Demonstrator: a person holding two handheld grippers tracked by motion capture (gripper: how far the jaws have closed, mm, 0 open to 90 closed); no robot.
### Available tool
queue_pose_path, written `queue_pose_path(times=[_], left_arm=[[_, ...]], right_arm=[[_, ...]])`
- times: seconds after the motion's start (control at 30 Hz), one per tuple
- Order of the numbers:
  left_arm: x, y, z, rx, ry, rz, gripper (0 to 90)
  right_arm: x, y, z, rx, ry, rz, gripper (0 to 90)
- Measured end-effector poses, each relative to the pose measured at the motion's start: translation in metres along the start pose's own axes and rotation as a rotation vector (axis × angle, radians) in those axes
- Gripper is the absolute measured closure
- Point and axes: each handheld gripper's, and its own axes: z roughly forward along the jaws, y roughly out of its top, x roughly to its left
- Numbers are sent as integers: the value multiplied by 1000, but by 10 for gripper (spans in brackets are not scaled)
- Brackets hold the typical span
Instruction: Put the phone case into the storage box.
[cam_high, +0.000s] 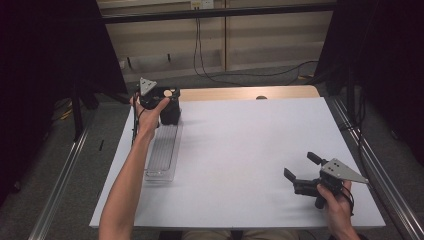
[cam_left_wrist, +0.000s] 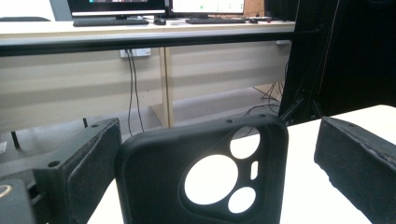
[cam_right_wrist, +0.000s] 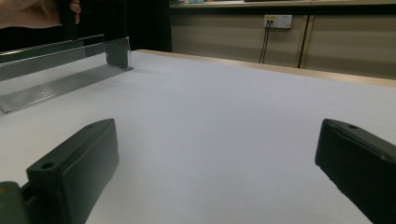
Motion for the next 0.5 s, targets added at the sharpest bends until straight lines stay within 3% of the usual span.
queue_pose_path(times=[0.5], left_arm=[[3, 8, -6, -16, -5, 25, 18]], right_arm=[[0, 0, 0, -1, 1, -2, 0]])
